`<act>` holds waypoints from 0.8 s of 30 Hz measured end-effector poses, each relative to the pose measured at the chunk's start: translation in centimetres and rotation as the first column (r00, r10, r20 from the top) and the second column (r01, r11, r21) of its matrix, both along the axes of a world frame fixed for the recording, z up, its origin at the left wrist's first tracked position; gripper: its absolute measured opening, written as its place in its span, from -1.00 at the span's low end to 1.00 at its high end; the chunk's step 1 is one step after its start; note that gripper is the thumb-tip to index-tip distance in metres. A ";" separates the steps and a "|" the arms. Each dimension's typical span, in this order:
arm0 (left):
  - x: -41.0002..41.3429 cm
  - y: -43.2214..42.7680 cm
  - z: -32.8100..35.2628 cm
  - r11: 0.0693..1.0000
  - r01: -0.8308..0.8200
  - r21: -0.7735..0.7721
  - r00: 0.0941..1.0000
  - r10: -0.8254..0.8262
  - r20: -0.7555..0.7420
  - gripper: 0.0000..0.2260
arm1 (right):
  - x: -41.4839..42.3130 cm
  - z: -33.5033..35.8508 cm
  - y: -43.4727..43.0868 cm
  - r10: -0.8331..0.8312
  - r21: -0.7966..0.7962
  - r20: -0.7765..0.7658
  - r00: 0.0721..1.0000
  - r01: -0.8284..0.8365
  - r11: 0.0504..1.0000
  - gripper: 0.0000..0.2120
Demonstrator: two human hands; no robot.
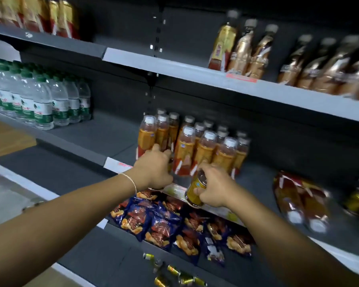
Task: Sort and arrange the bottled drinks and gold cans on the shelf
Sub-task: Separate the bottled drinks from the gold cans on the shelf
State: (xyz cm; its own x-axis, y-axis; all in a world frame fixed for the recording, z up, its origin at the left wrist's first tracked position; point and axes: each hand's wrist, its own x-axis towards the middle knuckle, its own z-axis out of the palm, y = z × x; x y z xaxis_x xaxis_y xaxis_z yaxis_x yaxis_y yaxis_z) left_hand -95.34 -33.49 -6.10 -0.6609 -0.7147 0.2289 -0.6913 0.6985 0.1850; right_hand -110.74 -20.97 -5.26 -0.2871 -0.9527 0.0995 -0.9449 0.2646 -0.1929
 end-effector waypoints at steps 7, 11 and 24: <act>-10.6 14.3 0.8 0.957 0.287 -0.049 0.958 -0.286 0.017 -0.66 | -5.7 1.0 17.6 -0.289 -0.085 0.008 0.957 0.289 0.954 -0.47; -16.2 21.5 1.3 0.905 0.424 -0.045 0.905 -0.424 -0.001 -0.65 | -7.5 1.7 27.2 -0.450 -0.145 0.043 0.892 0.452 0.880 -0.52; -30.4 40.5 1.4 0.627 0.776 0.075 0.630 -0.776 -0.036 -0.60 | -13.1 2.2 48.9 -0.772 -0.088 0.271 0.575 0.814 0.575 -0.57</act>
State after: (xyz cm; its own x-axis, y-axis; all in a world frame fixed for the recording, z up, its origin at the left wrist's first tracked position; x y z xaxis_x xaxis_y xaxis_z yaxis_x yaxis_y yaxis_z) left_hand -125.76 7.01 -4.73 -0.9789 0.0479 0.1985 0.0999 0.9601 0.2612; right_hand -123.89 27.90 -3.03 -0.9490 -0.2987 0.1013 -0.3106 0.8294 -0.4644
